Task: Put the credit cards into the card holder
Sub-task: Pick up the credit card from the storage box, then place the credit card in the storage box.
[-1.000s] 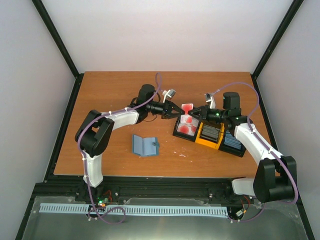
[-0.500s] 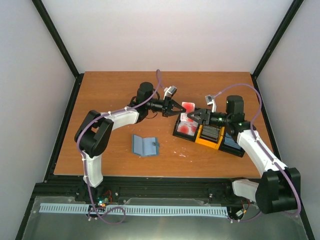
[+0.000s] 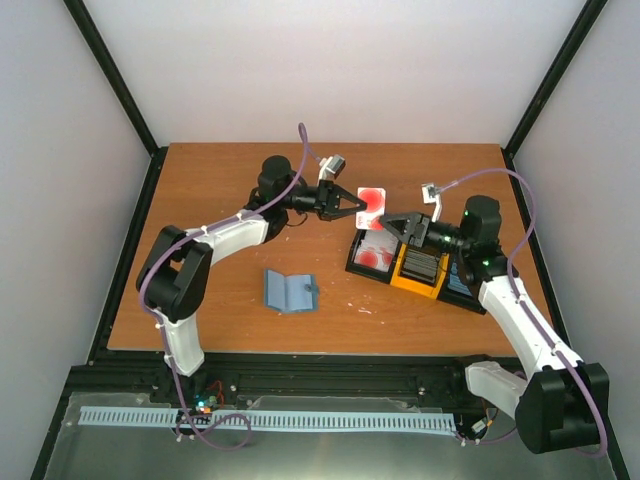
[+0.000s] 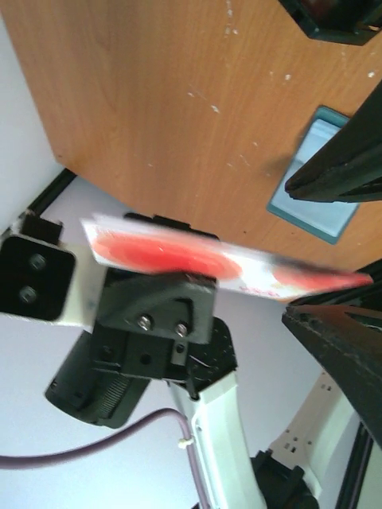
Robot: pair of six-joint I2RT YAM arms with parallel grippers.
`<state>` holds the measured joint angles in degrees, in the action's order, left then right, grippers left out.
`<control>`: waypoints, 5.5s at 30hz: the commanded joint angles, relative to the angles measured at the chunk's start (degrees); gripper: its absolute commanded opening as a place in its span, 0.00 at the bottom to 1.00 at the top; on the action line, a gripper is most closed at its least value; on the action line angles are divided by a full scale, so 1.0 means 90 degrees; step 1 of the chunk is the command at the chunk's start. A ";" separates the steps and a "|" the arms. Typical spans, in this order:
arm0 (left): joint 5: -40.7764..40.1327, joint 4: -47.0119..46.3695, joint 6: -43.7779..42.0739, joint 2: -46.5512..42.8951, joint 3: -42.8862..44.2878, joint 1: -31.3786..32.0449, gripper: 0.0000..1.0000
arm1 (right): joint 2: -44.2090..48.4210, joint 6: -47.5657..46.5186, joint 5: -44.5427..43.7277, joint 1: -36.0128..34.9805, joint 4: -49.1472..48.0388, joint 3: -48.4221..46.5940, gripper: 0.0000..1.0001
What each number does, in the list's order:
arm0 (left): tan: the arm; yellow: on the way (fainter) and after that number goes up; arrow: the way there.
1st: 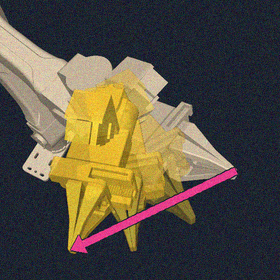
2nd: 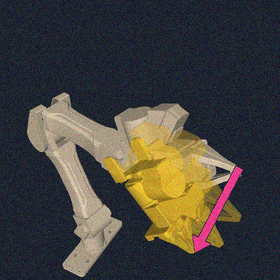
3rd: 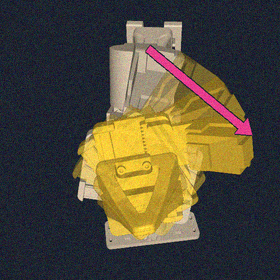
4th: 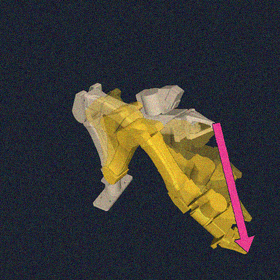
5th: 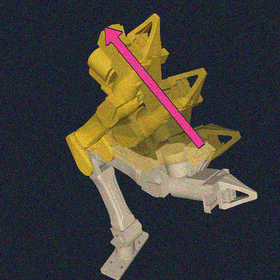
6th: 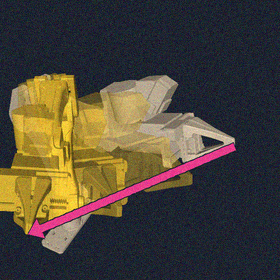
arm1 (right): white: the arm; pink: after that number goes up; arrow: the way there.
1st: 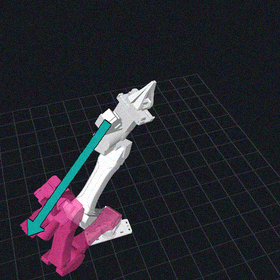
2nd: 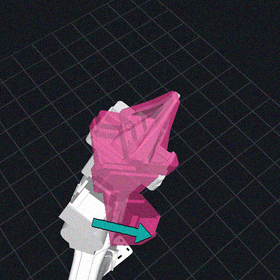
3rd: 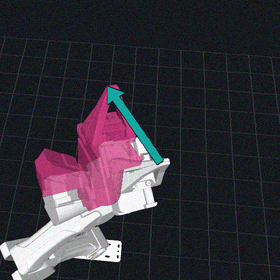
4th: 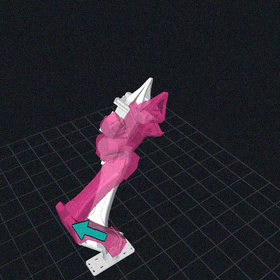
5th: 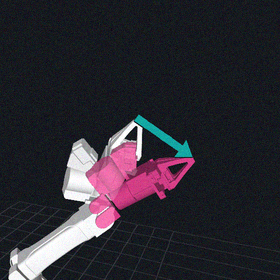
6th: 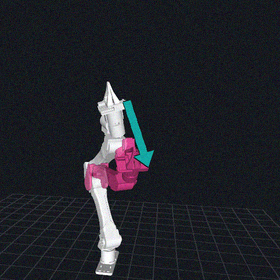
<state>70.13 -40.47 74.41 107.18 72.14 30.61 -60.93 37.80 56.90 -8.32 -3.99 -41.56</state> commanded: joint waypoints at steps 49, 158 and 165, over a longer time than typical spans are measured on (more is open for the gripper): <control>0.0229 -0.1522 -0.0052 -0.0525 -0.0533 -0.0042 0.01 | -0.0196 0.0263 0.0342 0.0006 -0.0427 -0.0636 0.17; -0.1607 0.4654 -0.3853 -0.0170 0.0244 -0.0531 0.01 | -0.4186 -0.3318 -0.3041 -0.0569 0.4997 -0.3136 0.04; -0.1737 0.4854 -0.4006 -0.0403 0.0124 -0.0531 0.01 | -0.4158 -0.3118 -0.3632 -0.0901 0.5229 -0.3231 0.23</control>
<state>55.59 1.39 40.95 106.59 73.58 25.87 -99.46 8.82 29.08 -15.68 41.21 -69.19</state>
